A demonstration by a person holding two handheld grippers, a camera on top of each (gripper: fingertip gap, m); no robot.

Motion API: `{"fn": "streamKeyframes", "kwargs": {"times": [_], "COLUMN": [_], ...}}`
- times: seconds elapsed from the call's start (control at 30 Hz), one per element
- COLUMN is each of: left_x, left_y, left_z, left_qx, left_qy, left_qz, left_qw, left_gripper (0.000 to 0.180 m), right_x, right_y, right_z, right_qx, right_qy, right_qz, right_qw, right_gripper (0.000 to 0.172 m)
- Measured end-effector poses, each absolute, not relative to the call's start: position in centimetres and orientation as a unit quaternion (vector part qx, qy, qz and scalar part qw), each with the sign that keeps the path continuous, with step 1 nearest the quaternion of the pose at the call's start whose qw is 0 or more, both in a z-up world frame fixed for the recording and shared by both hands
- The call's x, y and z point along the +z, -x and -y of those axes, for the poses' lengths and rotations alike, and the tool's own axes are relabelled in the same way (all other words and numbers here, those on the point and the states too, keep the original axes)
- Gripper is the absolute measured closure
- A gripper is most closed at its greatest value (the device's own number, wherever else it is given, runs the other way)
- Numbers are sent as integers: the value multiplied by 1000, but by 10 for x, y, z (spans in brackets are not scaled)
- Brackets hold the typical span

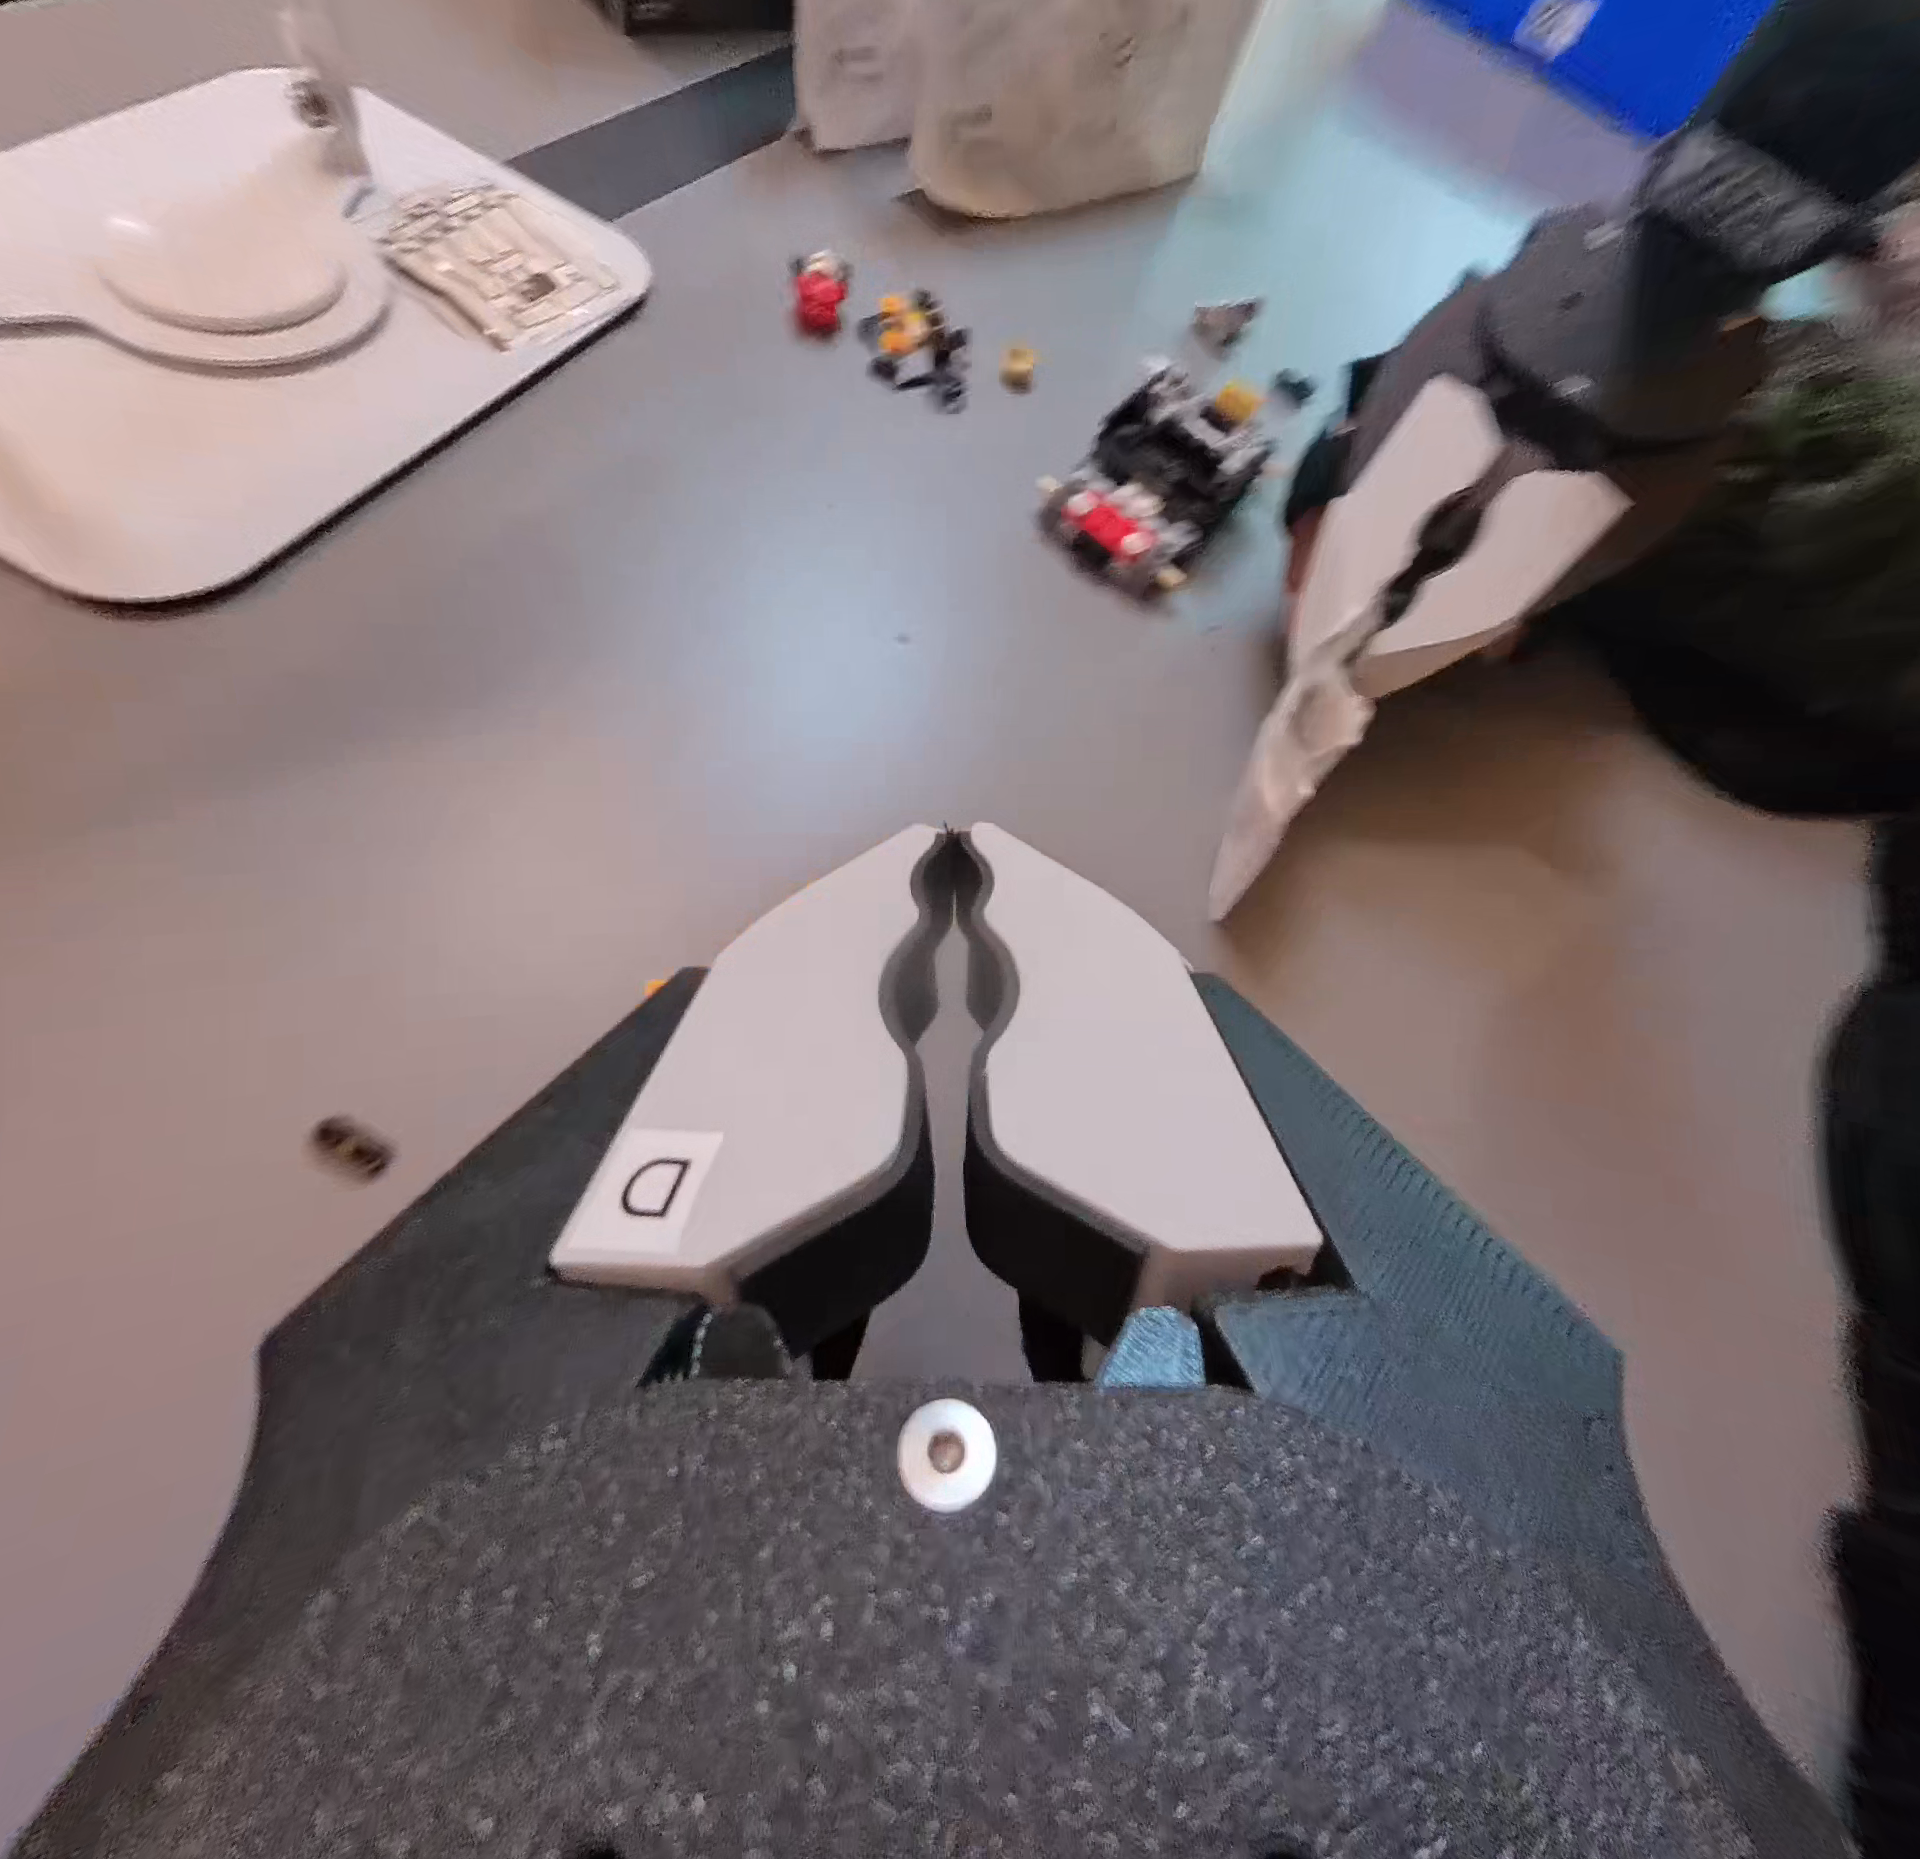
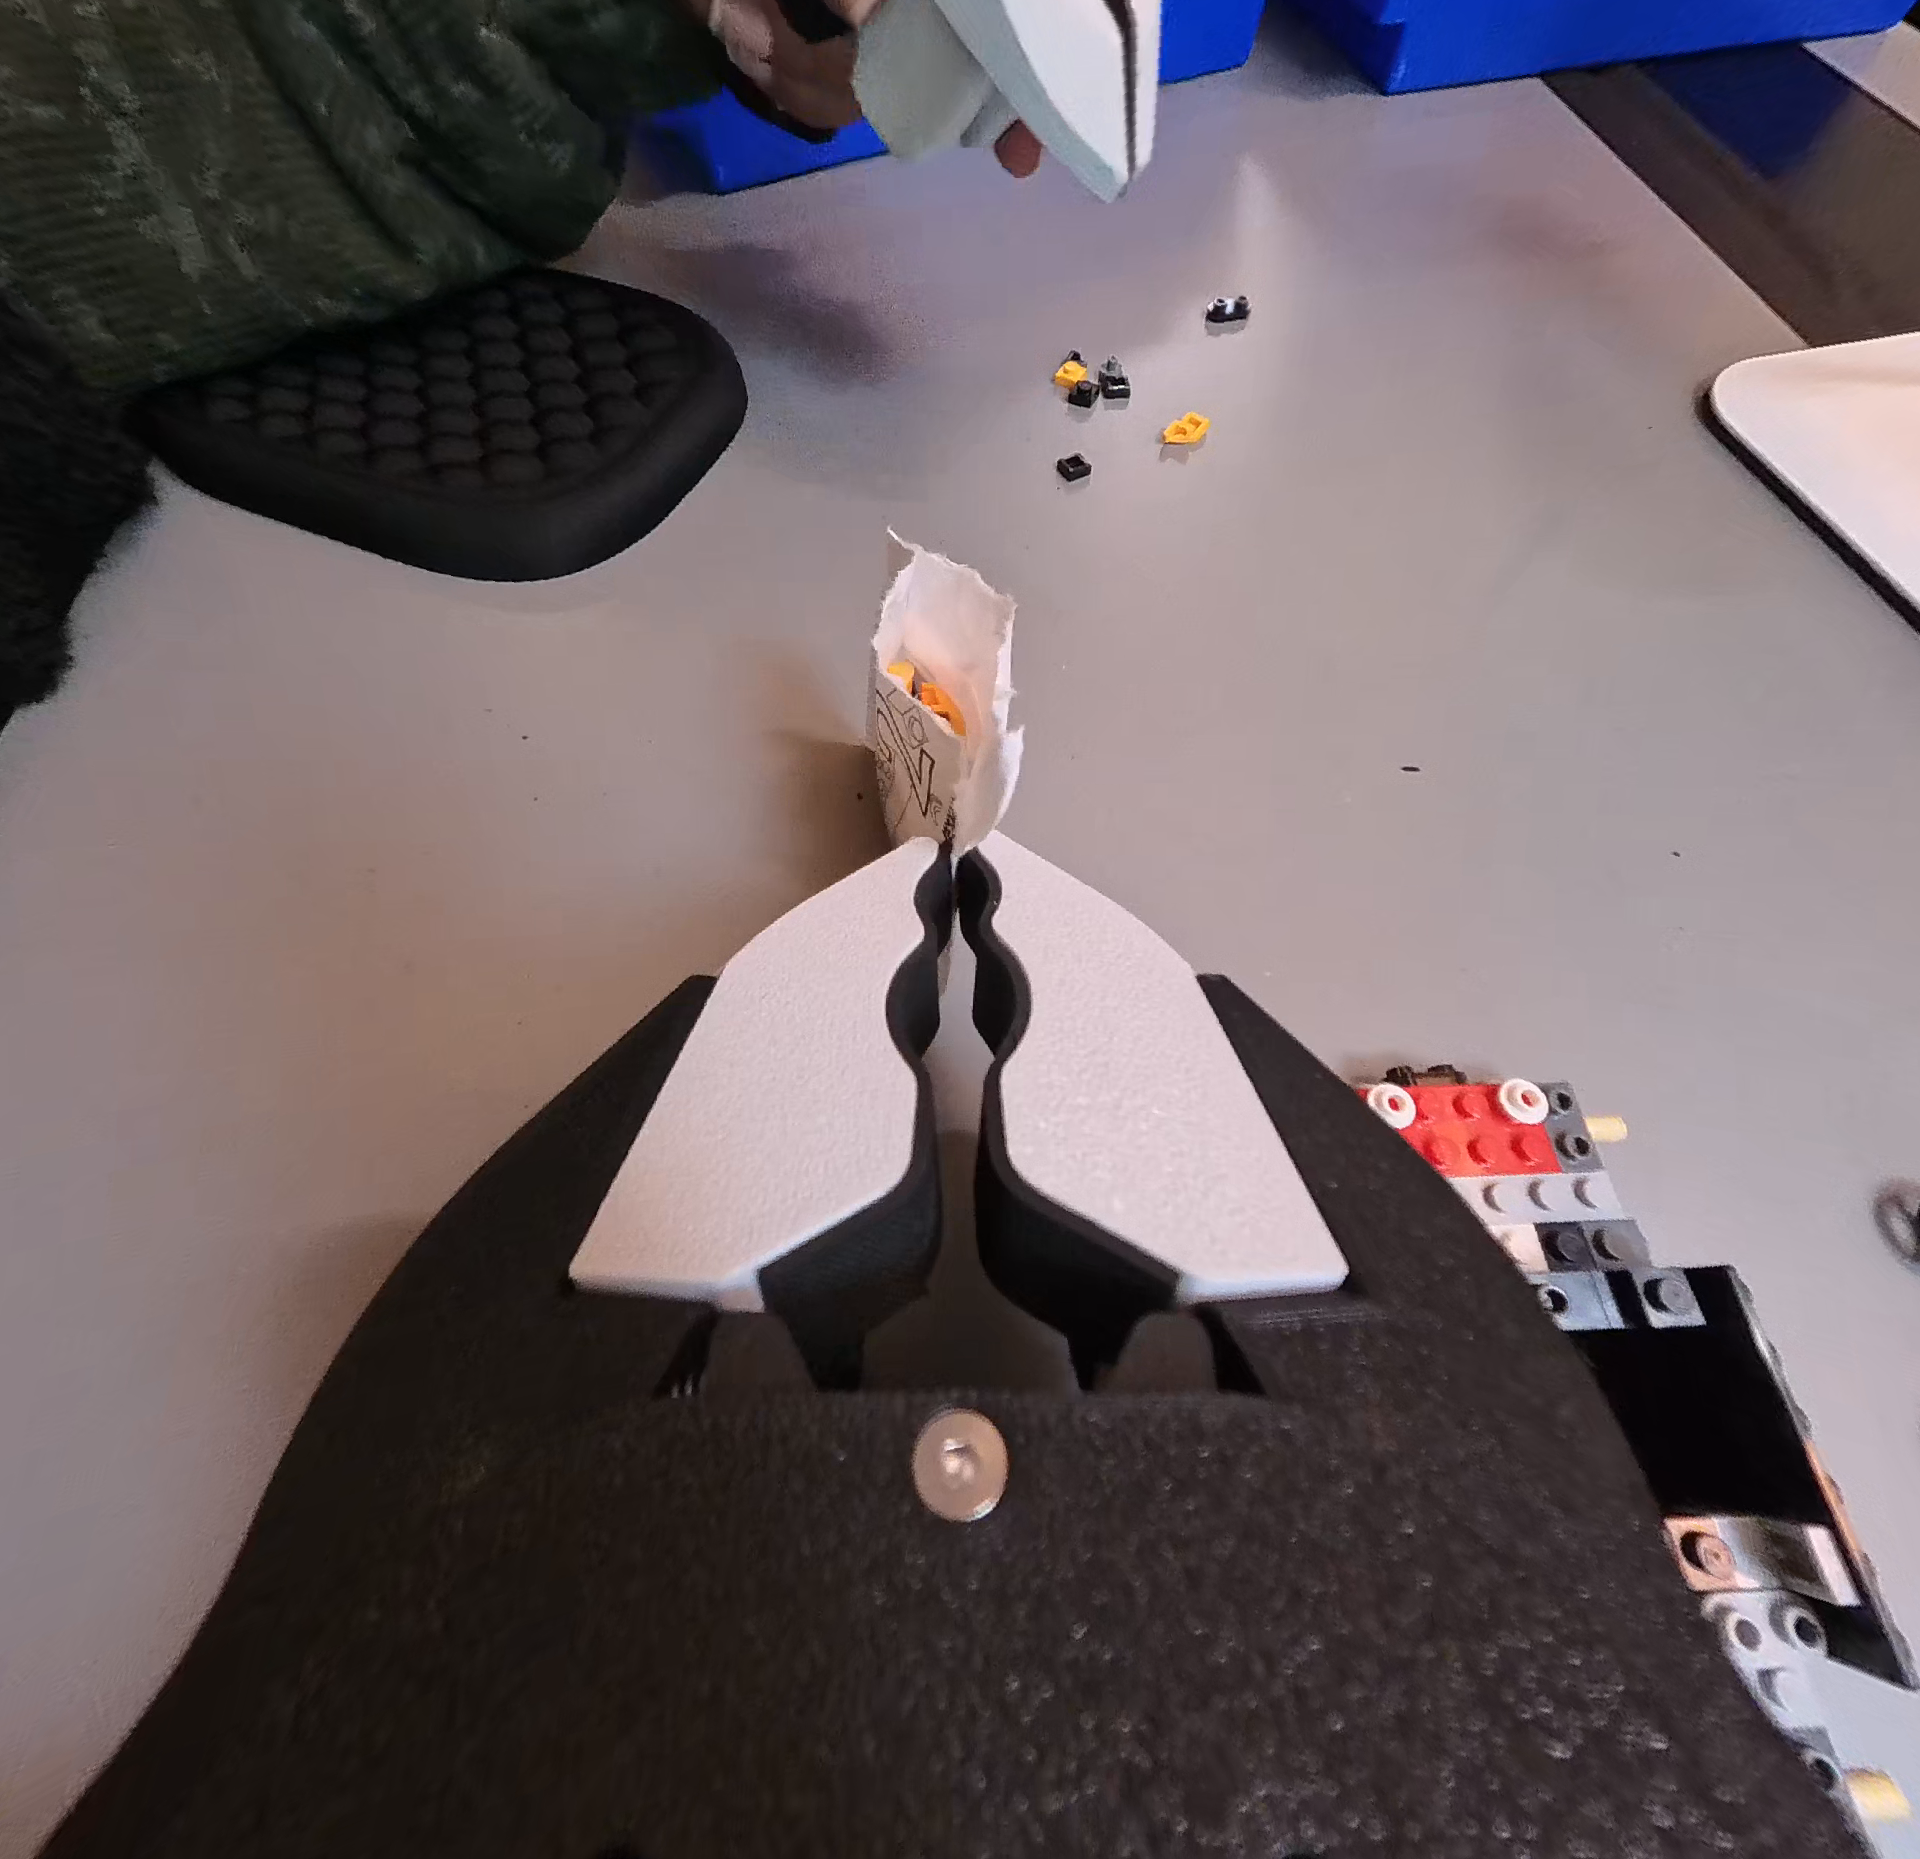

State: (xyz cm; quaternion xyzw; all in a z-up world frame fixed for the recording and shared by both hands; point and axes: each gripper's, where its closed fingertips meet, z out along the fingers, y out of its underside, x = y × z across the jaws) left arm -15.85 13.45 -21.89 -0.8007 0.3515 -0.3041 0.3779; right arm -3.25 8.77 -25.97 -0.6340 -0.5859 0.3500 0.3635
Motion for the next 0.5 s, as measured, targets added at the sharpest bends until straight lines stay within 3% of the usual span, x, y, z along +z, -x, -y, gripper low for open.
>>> {"fn": "streamKeyframes", "kwargs": {"times": [0.17, 0.23, 0.37, 0.5], "left_x": [-238, -253, -280, -295], "left_y": [234, 260, 273, 264], "left_z": [-187, -197, -206, -202], "left_qx": [-100, -96, -149, -171], "left_qy": [863, 882, 898, 908], "left_qz": [-237, -182, -135, -157], "left_qw": [434, 425, 391, 350], "left_gripper": [180, 166, 158, 167], "right_x": [-260, -260, -260, -260], "right_y": [33, 34, 35, 35], "right_z": [-87, -87, -85, -85], "right_qx": [351, 352, 352, 349], "right_qy": [634, 633, 633, 633], "right_qz": [586, 586, 588, 589], "right_qw": [363, 362, 361, 361], "right_gripper": [171, 171, 171, 171]}}
